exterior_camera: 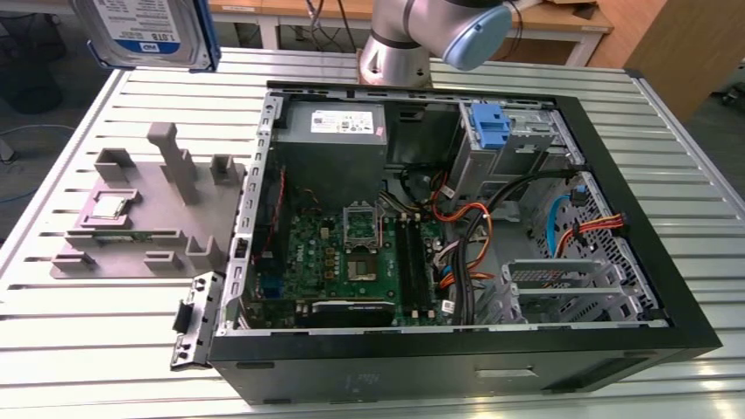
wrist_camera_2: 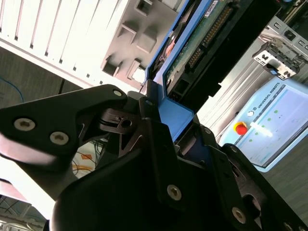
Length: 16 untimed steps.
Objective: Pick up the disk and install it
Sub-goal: 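Pick up the disk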
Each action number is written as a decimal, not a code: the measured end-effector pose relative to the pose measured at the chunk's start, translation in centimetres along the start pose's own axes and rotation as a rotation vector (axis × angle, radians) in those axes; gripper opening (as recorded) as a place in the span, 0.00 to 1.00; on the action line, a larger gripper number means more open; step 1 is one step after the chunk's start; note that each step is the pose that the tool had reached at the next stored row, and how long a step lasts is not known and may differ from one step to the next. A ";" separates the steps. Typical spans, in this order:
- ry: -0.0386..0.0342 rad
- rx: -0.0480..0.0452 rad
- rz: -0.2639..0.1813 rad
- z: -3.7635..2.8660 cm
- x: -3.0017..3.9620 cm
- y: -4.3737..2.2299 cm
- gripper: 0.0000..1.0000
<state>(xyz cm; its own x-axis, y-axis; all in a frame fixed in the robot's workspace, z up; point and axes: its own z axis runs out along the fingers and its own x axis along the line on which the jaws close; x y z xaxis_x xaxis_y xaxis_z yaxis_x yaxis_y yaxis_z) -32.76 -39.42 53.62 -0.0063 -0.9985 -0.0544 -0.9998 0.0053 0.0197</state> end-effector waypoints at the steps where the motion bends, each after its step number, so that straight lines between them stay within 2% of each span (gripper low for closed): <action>1: 0.0000 0.0001 0.000 0.01 0.00 -0.04 0.37; 11: 0.0035 0.0001 0.000 0.00 0.57 -0.11 0.37; 16: 0.0039 -0.0001 0.000 -0.01 0.60 -0.11 0.37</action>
<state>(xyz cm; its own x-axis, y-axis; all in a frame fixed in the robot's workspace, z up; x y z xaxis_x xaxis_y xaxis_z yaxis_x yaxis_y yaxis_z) -32.65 -40.03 53.60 -0.0063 -0.9987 -0.0505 -0.9998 0.0053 0.0198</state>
